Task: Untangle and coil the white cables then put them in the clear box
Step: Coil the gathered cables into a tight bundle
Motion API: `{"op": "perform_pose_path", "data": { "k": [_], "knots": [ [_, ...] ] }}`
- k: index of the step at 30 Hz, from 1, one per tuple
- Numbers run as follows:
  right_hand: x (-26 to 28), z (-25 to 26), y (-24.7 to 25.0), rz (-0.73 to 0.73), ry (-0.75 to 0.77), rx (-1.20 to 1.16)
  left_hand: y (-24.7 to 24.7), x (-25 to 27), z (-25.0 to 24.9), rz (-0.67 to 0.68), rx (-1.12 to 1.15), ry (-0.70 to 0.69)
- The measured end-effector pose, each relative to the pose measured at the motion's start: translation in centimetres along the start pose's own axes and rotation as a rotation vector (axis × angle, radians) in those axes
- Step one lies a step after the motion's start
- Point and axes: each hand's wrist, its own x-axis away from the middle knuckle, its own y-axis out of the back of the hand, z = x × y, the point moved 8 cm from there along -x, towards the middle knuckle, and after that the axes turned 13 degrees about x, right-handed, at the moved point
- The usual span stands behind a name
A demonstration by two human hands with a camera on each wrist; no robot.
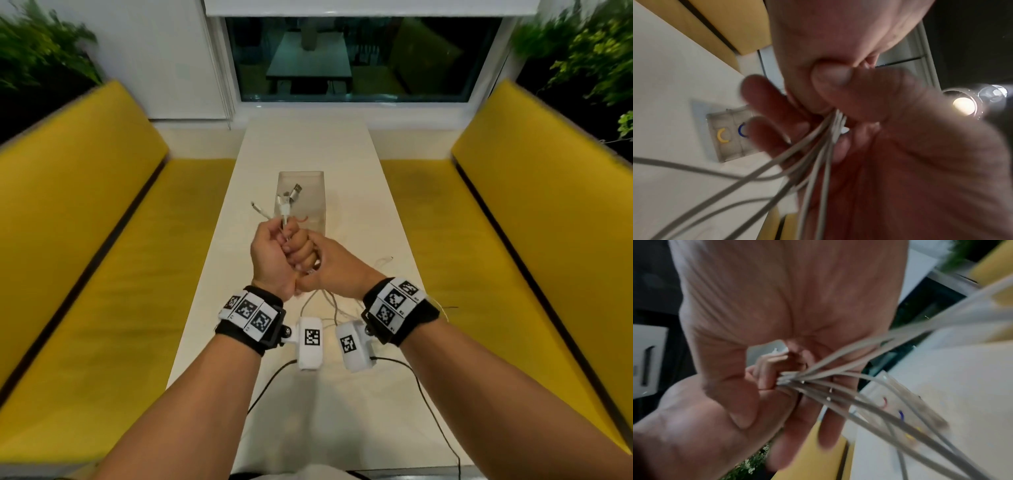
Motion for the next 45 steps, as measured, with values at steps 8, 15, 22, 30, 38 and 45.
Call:
{"op": "perform_pose_path", "data": {
  "k": [8, 15, 22, 30, 38, 45],
  "knots": [
    [1.7, -8.3, -1.9, 0.058, -0.305, 0.286, 3.2, 0.3, 1.0, -0.124, -0.138, 0.013],
    [4.1, -12.7, -2.5, 0.022, -0.438, 0.278, 5.3, 0.6, 0.3, -0.280, -0.279, -0.118],
    [6.0, -14.7, -2.0, 0.024, -0.435, -0.252, 8.2, 0.5, -0.9, -0.363, -0.131, -0.133],
    [6.5, -15.0, -1.2, 0.105, -0.492, -0.112, 9.8, 0.8, -1.9, -0.425, -0.042, -0.140],
    [5.8, -14.8, 0.6, 0.062, -0.435, 0.208, 10.9, 1.3, -3.5, -0.487, -0.045, -0.258],
    [4.2, -10.7, 1.5, 0.074, -0.286, 0.529, 7.0, 0.4, -4.1, -0.382, -0.621, -0.254]
  ]
}}
